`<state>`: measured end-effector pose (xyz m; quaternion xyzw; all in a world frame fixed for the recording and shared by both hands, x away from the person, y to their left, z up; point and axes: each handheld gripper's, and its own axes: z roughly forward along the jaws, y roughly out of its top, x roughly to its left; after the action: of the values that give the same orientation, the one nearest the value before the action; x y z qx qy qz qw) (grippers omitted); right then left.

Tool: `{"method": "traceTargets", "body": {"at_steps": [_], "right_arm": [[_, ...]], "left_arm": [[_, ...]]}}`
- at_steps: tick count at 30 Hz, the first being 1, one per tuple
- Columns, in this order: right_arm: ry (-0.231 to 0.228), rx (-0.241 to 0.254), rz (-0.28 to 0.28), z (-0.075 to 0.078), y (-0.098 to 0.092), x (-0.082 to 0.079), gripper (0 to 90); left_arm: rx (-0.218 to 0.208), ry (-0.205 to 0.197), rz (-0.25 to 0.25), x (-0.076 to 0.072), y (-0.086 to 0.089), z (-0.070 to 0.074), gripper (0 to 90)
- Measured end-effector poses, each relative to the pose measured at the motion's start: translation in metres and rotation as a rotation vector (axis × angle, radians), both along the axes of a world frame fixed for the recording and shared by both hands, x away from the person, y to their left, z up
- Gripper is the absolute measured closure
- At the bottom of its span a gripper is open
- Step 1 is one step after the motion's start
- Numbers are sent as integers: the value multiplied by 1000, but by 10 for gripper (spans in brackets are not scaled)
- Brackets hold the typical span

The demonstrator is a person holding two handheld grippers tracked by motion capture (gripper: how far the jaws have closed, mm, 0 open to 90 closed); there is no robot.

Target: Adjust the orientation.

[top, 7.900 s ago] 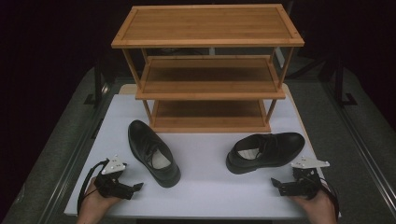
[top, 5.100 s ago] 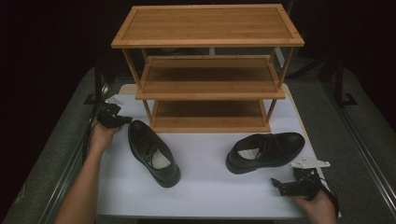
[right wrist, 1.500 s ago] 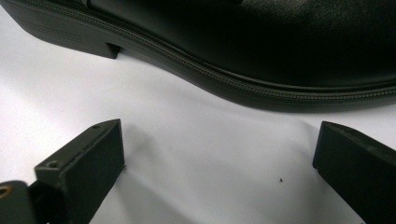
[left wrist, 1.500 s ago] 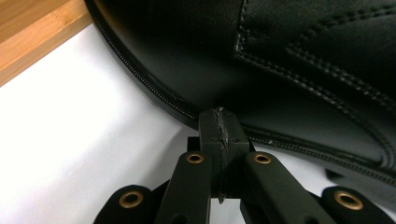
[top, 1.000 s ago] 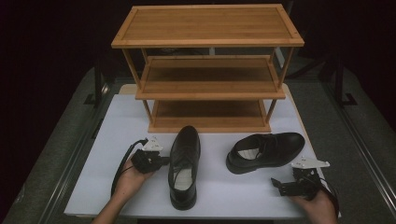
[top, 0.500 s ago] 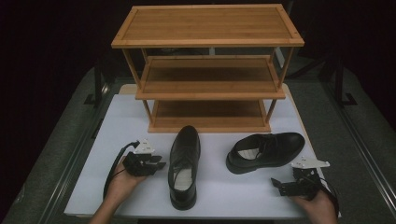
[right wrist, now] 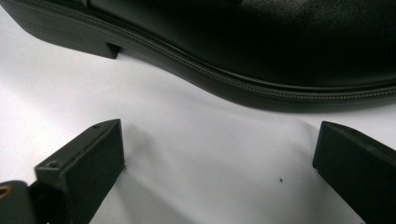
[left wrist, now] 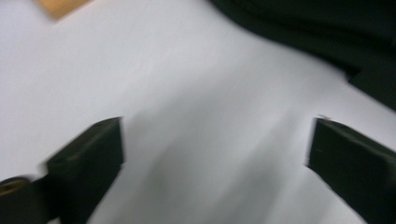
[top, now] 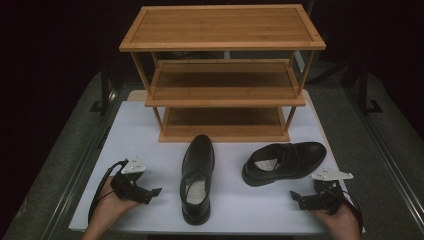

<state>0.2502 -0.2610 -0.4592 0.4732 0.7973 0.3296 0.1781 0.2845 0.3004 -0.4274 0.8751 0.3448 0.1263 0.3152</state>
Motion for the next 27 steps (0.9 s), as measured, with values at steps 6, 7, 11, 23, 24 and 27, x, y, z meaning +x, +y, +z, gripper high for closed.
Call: {"method": "traceTargets", "body": {"at_steps": [6,7,11,23,24,27], "right_arm": [[1,0,0,0,0,0,14],[1,0,0,0,0,0,14],[1,-2,0,1,0,0,23],[-63,8,-87,23,-15,-15,507],[-68,9,-98,25,-17,-15,558],[-63,6,-135,30,-25,-14,763]], "left_arm": [[20,-13,12,-5,16,-11,0],[21,-20,9,-6,18,-13,0],[-31,-38,-2,-8,26,-22,0],[-35,-45,-9,-8,27,-23,0],[-35,-45,-9,-8,27,-23,0],[-37,-45,-9,-8,27,-23,0]]}}
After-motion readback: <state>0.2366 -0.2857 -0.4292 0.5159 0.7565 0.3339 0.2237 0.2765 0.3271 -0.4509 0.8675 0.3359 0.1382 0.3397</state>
